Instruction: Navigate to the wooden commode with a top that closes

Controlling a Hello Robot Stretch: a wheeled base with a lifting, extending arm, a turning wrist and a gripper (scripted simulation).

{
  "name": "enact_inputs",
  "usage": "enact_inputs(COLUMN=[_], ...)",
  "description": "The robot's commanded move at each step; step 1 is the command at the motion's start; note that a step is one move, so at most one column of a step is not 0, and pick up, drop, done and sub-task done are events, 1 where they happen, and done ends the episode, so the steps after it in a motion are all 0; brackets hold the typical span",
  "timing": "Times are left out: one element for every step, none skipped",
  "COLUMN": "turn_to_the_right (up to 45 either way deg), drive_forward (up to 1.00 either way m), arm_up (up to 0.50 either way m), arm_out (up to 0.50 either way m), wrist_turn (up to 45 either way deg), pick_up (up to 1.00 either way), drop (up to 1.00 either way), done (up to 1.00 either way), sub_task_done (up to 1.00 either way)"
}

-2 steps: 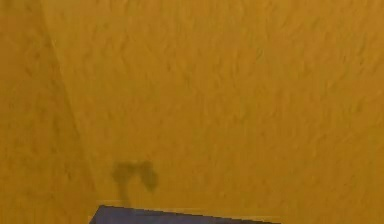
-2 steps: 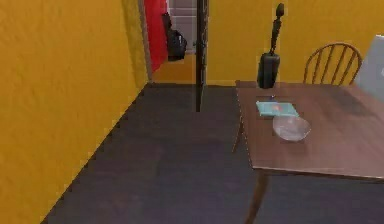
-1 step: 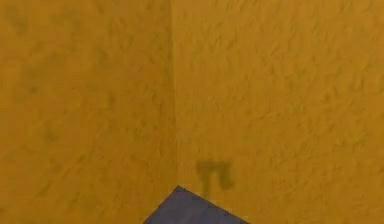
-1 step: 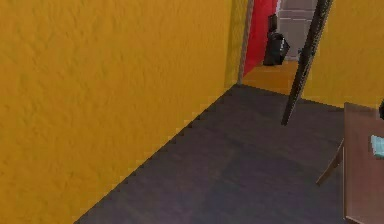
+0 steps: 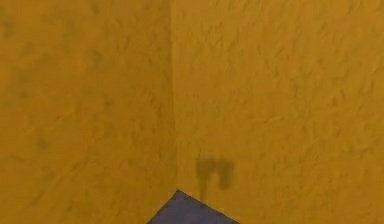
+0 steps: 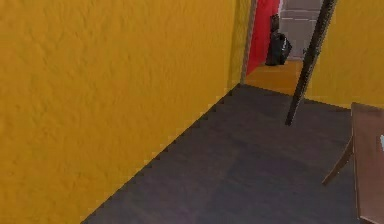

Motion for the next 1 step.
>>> enact_inputs(turn_to_the_right=[45.0], drive_forward=[0.00], arm_up=[0.00], arm_out=[0.00], wrist_turn=[0.0], pick_up=[0.00], drop=[0.00], done=[0.00], sub_task_done=[0.00])
